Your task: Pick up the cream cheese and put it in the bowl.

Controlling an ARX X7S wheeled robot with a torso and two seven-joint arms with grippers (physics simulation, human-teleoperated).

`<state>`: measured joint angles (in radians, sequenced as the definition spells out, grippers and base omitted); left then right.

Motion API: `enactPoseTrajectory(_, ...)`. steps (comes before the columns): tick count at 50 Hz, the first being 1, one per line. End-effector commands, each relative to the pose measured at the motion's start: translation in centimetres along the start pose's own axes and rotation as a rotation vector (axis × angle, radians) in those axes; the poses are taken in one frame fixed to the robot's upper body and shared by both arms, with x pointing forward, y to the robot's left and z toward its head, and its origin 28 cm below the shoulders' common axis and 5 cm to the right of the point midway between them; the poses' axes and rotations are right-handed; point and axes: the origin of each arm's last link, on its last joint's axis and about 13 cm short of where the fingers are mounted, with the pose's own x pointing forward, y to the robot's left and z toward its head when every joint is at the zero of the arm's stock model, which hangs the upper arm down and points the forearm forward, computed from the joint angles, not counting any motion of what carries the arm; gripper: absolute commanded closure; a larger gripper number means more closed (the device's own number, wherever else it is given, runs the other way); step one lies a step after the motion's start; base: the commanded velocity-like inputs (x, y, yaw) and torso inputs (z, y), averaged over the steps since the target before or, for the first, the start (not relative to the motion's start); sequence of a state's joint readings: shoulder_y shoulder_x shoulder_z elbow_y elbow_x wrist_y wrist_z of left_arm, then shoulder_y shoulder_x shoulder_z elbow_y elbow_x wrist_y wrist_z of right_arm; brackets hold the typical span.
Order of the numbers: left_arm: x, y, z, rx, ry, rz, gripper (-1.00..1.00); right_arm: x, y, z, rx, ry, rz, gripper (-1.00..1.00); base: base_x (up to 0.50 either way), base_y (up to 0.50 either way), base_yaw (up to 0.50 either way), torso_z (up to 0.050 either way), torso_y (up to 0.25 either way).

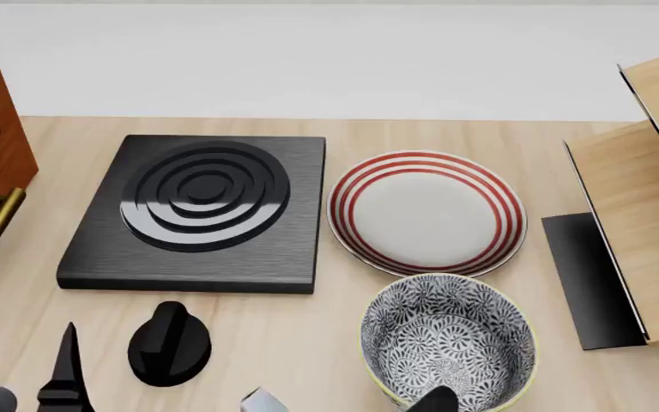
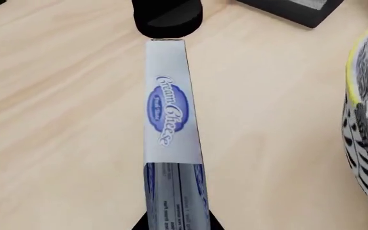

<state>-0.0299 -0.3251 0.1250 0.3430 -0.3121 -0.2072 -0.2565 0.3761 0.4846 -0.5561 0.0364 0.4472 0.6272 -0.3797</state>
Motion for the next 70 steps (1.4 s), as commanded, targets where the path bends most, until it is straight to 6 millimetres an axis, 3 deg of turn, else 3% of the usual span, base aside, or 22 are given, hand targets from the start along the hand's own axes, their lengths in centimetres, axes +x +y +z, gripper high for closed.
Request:
enactPoseTrajectory(1,0.0,0.0,0.1,0.003,-0.003,0.001,-1.00,-1.5,0.3,1.6,-0.032,-0.086,-0.049,1.00,0.00,0.00,0.00,0.000,0.000)
enactPoseTrajectory(24,0.1,0.1,0.0,0.003,-0.003,0.002,-1.00,-7.5,1.3,8.3,0.027,-0.310,-0.179,1.00,0.00,0.00,0.00,0.000,0.000)
enactPoseTrajectory(36,0.1,0.2,-0.1,-0.001,0.001,0.004,-1.00,-9.4,0.2,10.4,0.081,-0.337,-0.269,1.00,0.00,0.00,0.00,0.000,0.001)
enactPoseTrajectory(57,0.2,-0.1,0.1,0.001,-0.001,0.001,-1.00,-10.8,-3.5,10.3,0.256,-0.194,-0.466,1.00,0.00,0.00,0.00,0.000,0.000)
enactPoseTrajectory(70,0.5,-0.2,0.0,0.008,0.006,-0.003,-1.00,-10.2,-3.4,9.7,0.260,-0.083,-0.477,1.00,0.00,0.00,0.00,0.000,0.000)
